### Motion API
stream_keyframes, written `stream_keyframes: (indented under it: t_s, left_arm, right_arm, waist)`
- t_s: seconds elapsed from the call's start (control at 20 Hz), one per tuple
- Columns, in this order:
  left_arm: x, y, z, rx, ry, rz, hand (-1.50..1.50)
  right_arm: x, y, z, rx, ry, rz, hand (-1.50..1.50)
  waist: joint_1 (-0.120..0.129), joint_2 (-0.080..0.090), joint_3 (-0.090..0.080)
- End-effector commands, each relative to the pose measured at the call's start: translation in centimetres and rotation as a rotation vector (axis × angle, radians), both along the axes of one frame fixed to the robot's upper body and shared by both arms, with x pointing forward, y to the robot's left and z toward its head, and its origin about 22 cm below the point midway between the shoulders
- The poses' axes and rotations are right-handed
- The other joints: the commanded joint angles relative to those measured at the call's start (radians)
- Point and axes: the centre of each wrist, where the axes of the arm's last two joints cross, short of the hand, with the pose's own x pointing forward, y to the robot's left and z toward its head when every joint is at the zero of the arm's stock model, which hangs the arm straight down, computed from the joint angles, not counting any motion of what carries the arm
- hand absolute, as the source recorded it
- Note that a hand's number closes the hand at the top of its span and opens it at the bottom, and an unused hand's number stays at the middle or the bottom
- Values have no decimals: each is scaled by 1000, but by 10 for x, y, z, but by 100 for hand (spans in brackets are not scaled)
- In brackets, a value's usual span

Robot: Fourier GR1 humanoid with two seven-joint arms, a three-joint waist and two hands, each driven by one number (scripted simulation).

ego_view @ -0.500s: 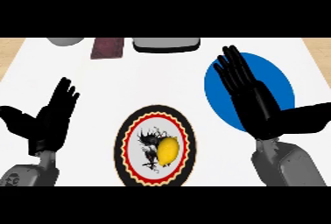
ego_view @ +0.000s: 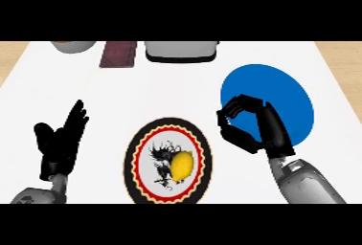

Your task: Pick the lemon from the plate and place it in the plate

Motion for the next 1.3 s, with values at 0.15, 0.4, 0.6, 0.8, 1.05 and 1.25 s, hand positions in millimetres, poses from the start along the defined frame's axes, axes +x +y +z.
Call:
stream_keyframes:
  t_s: [0.15,0.4,0.6,0.8,1.05,1.25]
  left_arm:
    - [-13,7,-17,33,63,8,0]
    - [-10,-22,-21,33,37,-33,0]
    - [-20,-16,-28,19,58,-49,0]
    - [-10,-18,-27,17,66,-43,0]
    - [-13,-15,-22,42,47,-30,0]
    - [-5,-12,-25,32,58,-41,0]
  right_arm:
    - [-50,24,-65,60,-34,-423,150]
    - [-120,99,-89,181,-141,-164,-150]
    - [-99,64,-108,-159,-40,-94,-150]
    - [-84,46,-99,-404,-8,-126,-150]
    - [-74,57,-51,-586,115,-96,-150]
    - [-59,76,-28,-676,297,-1,-150]
  waist:
    - [-24,1,29]
    - [19,7,29]
    - [29,6,25]
    - [18,3,22]
    - [21,0,24]
    - [27,8,25]
